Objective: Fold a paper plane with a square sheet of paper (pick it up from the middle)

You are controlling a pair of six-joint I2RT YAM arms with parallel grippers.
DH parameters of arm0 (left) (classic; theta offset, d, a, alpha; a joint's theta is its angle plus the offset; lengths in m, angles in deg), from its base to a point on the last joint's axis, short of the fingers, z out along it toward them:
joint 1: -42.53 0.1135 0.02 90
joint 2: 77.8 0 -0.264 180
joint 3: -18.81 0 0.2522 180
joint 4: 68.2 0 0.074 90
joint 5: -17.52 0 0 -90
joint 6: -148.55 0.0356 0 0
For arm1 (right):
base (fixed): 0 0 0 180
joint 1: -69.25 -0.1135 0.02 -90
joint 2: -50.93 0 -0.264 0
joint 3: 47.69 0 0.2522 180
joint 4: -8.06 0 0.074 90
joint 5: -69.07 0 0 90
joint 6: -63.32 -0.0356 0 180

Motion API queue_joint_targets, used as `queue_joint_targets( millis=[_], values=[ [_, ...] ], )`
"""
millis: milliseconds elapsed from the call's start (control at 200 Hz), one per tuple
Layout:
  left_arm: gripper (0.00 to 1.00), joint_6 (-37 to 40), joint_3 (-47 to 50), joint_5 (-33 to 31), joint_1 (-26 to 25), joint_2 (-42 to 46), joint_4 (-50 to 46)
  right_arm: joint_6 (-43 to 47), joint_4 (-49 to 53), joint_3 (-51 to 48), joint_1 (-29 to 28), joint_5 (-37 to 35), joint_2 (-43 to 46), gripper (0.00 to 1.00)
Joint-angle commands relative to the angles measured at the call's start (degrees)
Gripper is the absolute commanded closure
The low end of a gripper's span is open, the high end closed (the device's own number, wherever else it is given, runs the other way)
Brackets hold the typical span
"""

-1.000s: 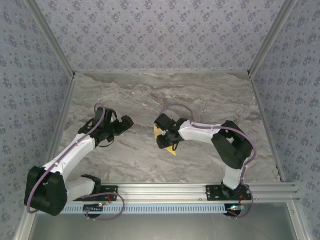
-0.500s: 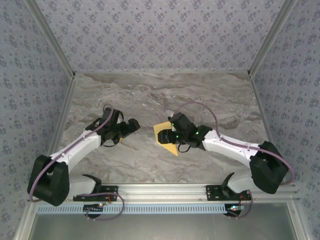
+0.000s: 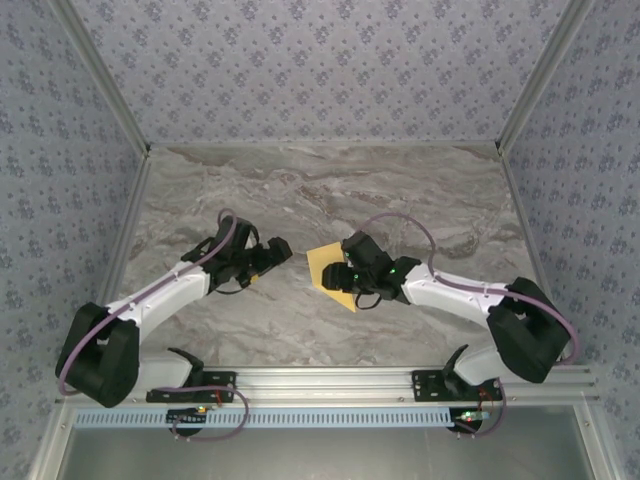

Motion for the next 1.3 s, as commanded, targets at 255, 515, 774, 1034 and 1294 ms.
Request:
queue_joint_targets(
  millis=[255,515,774,1034,1294],
  values=[
    [0.01,-3.7,-0.37,2.05,-4.04,-4.22,4.69,2.78,-0.34,2.62,2.86,5.14,-7.27,0.5],
    [0.01,-5.17,-1.43,2.49,-6.57,-7.54,6.42,2.97,-3.52,-0.05,6.1,7.92,-9.12,0.51],
    [0.08,-7.97,-1.35,3.24,-9.76,-10.02,10.57,3.06,-5.79,-2.69,8.94,10.61,-10.07,0.54],
    [0.23,-10.8,-1.45,5.2,-12.35,-14.2,17.0,2.0,-7.44,-4.63,10.57,12.33,-9.76,0.55],
    [0.46,-14.14,-1.94,6.41,-14.28,-19.45,22.87,-0.86,-12.02,-7.84,13.32,16.26,-9.5,0.56]
  ],
)
